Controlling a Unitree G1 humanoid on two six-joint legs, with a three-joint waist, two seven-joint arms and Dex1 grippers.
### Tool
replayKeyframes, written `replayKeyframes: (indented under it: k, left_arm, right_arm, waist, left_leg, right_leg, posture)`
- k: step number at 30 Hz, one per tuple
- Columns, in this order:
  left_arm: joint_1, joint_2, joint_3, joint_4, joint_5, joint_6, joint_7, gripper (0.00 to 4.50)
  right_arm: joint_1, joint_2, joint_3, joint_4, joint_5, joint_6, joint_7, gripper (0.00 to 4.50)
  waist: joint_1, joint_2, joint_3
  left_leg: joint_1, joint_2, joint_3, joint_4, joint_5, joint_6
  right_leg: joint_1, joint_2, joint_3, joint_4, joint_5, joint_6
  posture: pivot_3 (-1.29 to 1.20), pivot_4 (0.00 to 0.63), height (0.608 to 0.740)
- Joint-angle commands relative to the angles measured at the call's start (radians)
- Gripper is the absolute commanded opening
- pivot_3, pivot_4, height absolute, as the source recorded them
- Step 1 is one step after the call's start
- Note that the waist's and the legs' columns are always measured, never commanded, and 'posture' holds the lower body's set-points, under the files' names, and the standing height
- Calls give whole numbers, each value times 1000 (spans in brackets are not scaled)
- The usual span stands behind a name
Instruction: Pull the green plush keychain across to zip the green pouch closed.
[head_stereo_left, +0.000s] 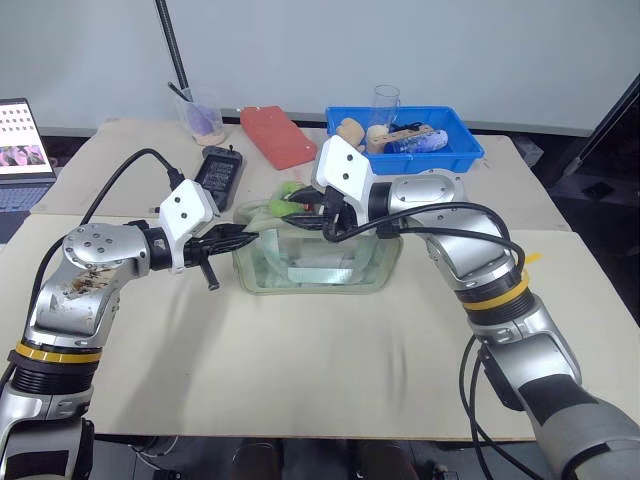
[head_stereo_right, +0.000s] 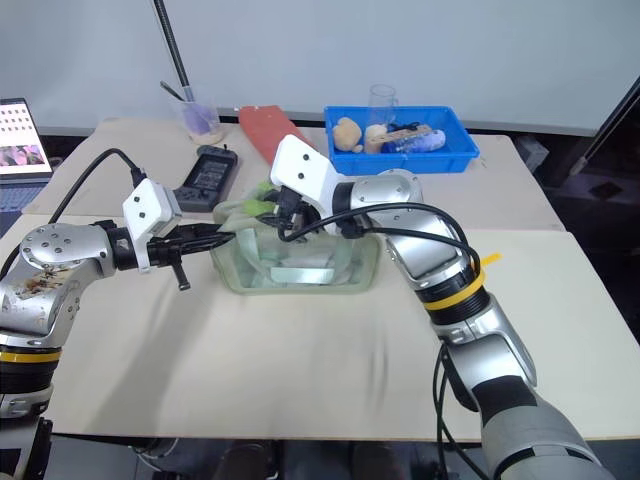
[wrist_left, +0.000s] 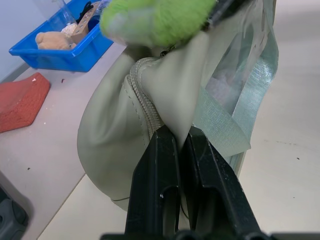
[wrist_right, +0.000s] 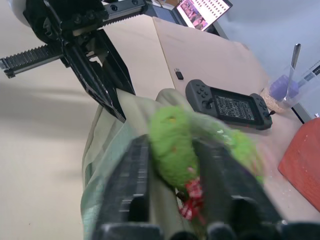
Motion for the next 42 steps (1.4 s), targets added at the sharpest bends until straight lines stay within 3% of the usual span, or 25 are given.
replayKeyframes:
  k: [1, 6, 11, 17, 22, 26, 33, 40, 42]
  left_arm:
    - [-2, 5, 0, -22, -4, 9, -5, 0]
    - [-12, 7, -6, 3, 7, -2, -10, 0]
    - [-18, 14, -5, 27, 19, -17, -15, 0]
    - [-27, 18, -13, 63, 28, -39, -28, 0]
    - [-51, 9, -27, 106, 41, -59, -38, 0]
    - [-77, -13, -47, 127, 50, -70, -38, 0]
    - [-88, -26, -53, 145, 56, -84, -44, 0]
    - [-75, -24, -40, 146, 60, -101, -43, 0]
    - [-71, -22, -25, 145, 48, -101, -44, 0]
  right_arm:
    - [-20, 2, -58, -43, 34, 14, 5, 35]
    - [-30, -41, -150, -70, 78, 89, -15, 35]
    - [9, -172, -238, -76, 51, 100, -55, 35]
    - [143, -386, -293, -92, -16, 62, -74, 35]
    - [259, -469, -324, -84, -68, 29, -127, 35]
    - [407, -451, -280, -77, -114, -12, -169, 35]
    - [528, -250, -199, -102, -74, 34, -197, 35]
    - [481, -250, -216, -24, -88, -42, -173, 35]
    - [448, -282, -239, 17, -94, -76, -162, 741]
  waist:
    - [0, 0, 0]
    - [1, 0, 0]
    - [3, 0, 0]
    - [2, 0, 0]
    - [-5, 0, 0]
    - [-1, -1, 0]
    - [-4, -1, -1]
    - [-3, -1, -1]
    - [-3, -1, -1]
  left_leg:
    - [0, 0, 0, 0, 0, 0]
    - [0, 0, 0, 0, 0, 0]
    - [0, 0, 0, 0, 0, 0]
    - [0, 0, 0, 0, 0, 0]
    - [0, 0, 0, 0, 0, 0]
    - [2, 0, 0, 0, 0, 0]
    - [3, -1, 0, 0, 0, 0]
    - [3, -1, 0, 1, 0, 0]
    - [3, -1, 0, 1, 0, 0]
  right_leg:
    - [0, 0, 0, 0, 0, 0]
    - [0, 0, 0, 0, 0, 0]
    - [0, -1, 0, -1, -1, -2]
    - [0, -1, 0, -2, -1, -2]
    - [0, -1, 0, -1, -2, -2]
    - [1, 0, 0, -1, -2, -2]
    - [2, 0, 2, 0, -2, -1]
    - [3, 0, 2, 0, -2, -1]
    - [2, 0, 2, 0, -2, -1]
  posture:
    - [0, 150, 740]
    - [0, 150, 740]
    - [0, 150, 740]
    - [0, 150, 740]
    - [0, 150, 740]
    - [0, 150, 740]
    - [0, 150, 740]
    - [0, 150, 740]
    - [0, 150, 740]
